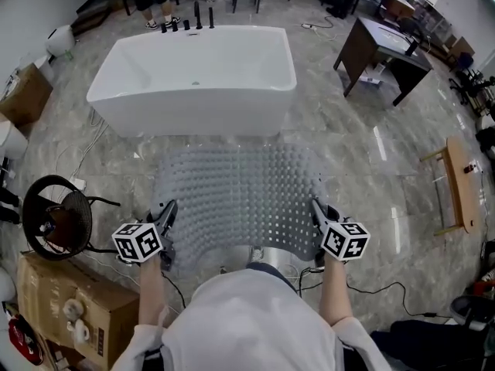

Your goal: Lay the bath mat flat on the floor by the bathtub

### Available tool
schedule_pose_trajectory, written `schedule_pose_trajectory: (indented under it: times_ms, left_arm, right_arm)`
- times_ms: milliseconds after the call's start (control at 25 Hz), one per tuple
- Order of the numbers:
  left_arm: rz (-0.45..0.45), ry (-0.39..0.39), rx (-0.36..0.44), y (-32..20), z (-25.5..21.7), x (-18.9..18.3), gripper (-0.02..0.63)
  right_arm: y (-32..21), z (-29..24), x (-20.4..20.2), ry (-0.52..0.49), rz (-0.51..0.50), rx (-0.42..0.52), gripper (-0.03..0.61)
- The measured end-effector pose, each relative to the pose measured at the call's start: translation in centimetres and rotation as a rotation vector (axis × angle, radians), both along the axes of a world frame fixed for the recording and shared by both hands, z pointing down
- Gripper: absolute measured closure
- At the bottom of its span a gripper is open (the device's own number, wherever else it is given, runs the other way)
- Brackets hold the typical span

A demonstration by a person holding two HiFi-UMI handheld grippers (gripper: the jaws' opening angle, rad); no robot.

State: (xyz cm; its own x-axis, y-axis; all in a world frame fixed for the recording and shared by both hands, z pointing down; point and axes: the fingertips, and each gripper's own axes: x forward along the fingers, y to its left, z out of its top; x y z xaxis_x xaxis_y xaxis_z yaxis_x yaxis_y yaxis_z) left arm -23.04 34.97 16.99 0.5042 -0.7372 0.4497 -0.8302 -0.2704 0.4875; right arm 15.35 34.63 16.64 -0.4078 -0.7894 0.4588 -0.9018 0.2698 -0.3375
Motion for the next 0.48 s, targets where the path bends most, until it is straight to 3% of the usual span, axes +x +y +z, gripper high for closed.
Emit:
schedule_pose_trajectory:
  times_ms: [480]
  left_arm:
    - [-0.080,-0.026,-0.022,-4.6,0.2,4.5,0.571]
  right_arm:
    - [-6.9,0.9,4.2,-0.014,-0.089,-0.015,0.543]
